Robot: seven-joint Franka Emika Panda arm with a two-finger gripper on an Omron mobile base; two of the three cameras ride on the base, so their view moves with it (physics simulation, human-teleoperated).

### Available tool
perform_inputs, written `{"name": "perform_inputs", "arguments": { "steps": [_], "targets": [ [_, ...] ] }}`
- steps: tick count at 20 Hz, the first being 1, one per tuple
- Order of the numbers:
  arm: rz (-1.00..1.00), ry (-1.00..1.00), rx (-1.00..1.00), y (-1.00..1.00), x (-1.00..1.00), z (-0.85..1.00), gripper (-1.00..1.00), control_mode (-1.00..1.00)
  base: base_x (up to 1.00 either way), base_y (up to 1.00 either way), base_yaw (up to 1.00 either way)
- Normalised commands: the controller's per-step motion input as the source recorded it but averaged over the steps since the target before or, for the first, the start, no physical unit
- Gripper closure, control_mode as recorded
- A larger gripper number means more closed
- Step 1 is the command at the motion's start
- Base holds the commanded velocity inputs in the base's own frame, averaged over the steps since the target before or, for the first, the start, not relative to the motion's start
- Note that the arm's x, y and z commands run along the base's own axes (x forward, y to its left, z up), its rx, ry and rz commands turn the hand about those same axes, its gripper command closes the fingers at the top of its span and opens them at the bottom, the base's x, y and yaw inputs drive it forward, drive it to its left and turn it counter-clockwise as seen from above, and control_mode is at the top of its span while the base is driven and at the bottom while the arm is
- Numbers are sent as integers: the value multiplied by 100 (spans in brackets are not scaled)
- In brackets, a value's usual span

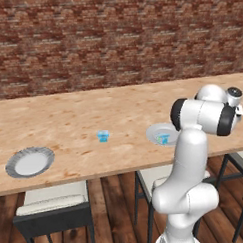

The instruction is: Place two yogurt containers on each plate.

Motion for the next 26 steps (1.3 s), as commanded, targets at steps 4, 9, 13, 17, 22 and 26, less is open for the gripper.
{"name": "perform_inputs", "arguments": {
  "steps": [4,9,13,17,22,26],
  "targets": [
    [0,0,0,0,25,-26,-100,-100,0,0,0],
    [0,0,0,0,23,-19,-100,-100,0,0,0],
    [0,0,0,-13,7,-18,-100,-100,0,0,0],
    [0,0,0,-21,10,-7,-100,-100,0,0,0],
    [0,0,0,-9,16,-2,-100,-100,0,0,0],
    [0,0,0,-3,18,-8,-100,-100,0,0,0]
  ]
}}
